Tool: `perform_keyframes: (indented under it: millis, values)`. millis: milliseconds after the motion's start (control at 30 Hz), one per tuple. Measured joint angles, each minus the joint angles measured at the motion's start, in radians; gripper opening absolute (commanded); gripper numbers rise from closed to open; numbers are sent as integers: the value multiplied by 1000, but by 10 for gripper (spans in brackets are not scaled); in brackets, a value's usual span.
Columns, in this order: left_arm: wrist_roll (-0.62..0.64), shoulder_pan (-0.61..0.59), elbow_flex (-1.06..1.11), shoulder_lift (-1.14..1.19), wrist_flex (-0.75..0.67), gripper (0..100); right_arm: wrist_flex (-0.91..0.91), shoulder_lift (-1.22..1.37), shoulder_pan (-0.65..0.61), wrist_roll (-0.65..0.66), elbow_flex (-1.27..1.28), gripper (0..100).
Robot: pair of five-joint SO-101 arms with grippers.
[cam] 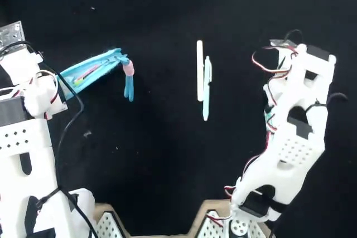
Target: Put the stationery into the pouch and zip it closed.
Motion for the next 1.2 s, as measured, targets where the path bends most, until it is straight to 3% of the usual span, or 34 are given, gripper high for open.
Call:
perform_keyframes:
  millis: [267,400,733,933,1200]
  values:
    - [0,0,0,0,0,30,21,97,2,54,-83,135]
    - [0,0,0,0,0,30,28,110,5,86,-92,11]
    - [0,0,0,0,0,30,150,104,3,95,-129,11]
    - [0,0,0,0,0,30,187,-132,3,95,-77,11]
    - [0,14,-2,0,12,30,114,-655,3,141,299,11]
